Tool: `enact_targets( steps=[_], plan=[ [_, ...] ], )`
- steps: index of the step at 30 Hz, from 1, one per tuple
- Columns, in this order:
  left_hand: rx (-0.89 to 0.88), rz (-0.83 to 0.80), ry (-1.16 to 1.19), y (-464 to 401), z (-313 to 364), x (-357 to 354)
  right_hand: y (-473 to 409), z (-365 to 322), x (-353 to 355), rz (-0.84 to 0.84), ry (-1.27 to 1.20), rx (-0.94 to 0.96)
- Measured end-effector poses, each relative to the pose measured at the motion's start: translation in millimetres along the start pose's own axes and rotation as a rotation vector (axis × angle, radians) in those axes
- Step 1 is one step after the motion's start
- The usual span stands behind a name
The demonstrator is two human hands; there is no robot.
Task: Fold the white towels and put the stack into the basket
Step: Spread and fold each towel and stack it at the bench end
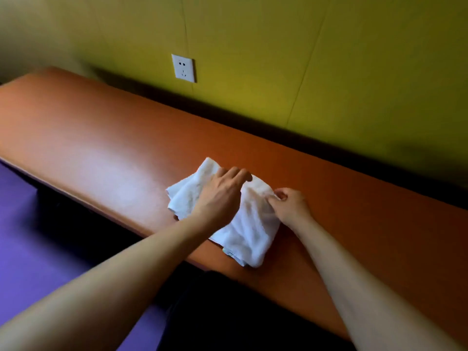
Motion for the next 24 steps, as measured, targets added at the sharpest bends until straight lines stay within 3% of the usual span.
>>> enact_targets(
  steps=[5, 10, 13, 18, 21, 24],
  plan=[
    [0.019, -0.291, -0.263, -47, -38, -19, -5, 7, -3, -0.005, 0.068, 0.042],
    [0.042, -0.599, -0.217, -48, -29, -62, -1, 5, 19, 0.169, 0.085, 0.131],
    [-0.009, -0.47, -0.116, -54, -17, -55, 2, 7, 36, 0.195, -0.124, 0.204],
    [-0.01, -0.237, 0.141, -59, 15, -3, 12, 16, 73, 0.01, -0.519, 0.236],
    [0.056, -0.18, 0.244, -61, 42, 28, 28, 13, 106, -0.066, -0.532, 0.284],
    [0.085, -0.102, 0.333, -65, 74, 63, 57, 7, 141, -0.148, -0.378, 0.35]
  ],
)
Point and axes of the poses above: each hand's wrist, its own y-axis away from the middle knuckle, its own x-axis out of the back of the hand, z = x × y, the point moved 7 cm from there along -y, towards the middle knuckle, and after that the axes turned 15 degrees about y, right-handed, at the moved point
